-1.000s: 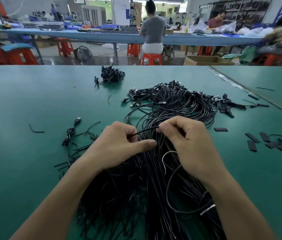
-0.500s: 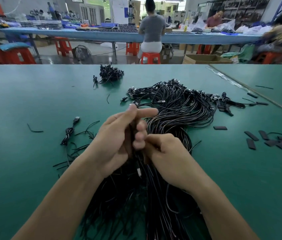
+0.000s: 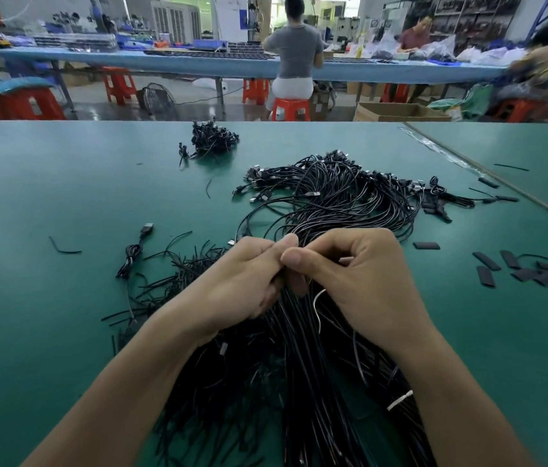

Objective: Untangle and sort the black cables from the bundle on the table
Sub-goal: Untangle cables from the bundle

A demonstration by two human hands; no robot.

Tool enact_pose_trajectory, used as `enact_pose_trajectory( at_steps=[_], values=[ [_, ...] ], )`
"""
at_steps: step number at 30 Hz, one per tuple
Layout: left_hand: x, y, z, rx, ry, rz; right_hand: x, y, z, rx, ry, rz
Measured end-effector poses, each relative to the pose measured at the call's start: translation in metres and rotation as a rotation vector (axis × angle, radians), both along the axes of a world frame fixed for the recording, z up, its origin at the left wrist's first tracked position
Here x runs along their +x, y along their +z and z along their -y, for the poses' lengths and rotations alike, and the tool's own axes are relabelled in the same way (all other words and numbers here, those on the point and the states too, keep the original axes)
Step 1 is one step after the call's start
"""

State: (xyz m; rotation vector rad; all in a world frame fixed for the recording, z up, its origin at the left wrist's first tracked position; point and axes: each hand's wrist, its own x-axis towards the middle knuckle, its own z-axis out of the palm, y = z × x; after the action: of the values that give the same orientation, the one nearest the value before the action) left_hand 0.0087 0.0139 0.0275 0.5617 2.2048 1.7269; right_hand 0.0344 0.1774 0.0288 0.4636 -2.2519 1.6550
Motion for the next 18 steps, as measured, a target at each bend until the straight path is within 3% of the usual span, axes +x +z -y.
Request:
enact_pose_trajectory(
  at_steps=[5, 7, 9, 14, 16, 18],
  values=[
    [0.003, 0.007, 0.010, 0.017, -0.215, 0.230, -0.001, -0.003, 0.001, -0.155, -0.008, 0.005],
    [0.002, 0.012, 0.014, 0.228, -0.333, 0.343, 0.000, -0.004, 0.002, -0.262, 0.074, 0.071],
    [0.000, 0.016, 0.018, 0.480, -0.393, 0.407, 0.001, -0.007, 0.006, -0.227, 0.102, 0.139],
    [-0.006, 0.015, 0.011, 0.761, -0.117, 0.328, 0.004, -0.014, 0.020, 0.022, 0.204, 0.299],
    [-0.012, 0.008, 0.008, 0.851, -0.011, 0.276, 0.004, -0.013, 0.021, 0.235, 0.174, 0.247],
    [-0.017, 0.000, 0.008, 0.787, 0.146, 0.151, 0.005, -0.012, 0.019, 0.411, 0.095, 0.180]
  ],
)
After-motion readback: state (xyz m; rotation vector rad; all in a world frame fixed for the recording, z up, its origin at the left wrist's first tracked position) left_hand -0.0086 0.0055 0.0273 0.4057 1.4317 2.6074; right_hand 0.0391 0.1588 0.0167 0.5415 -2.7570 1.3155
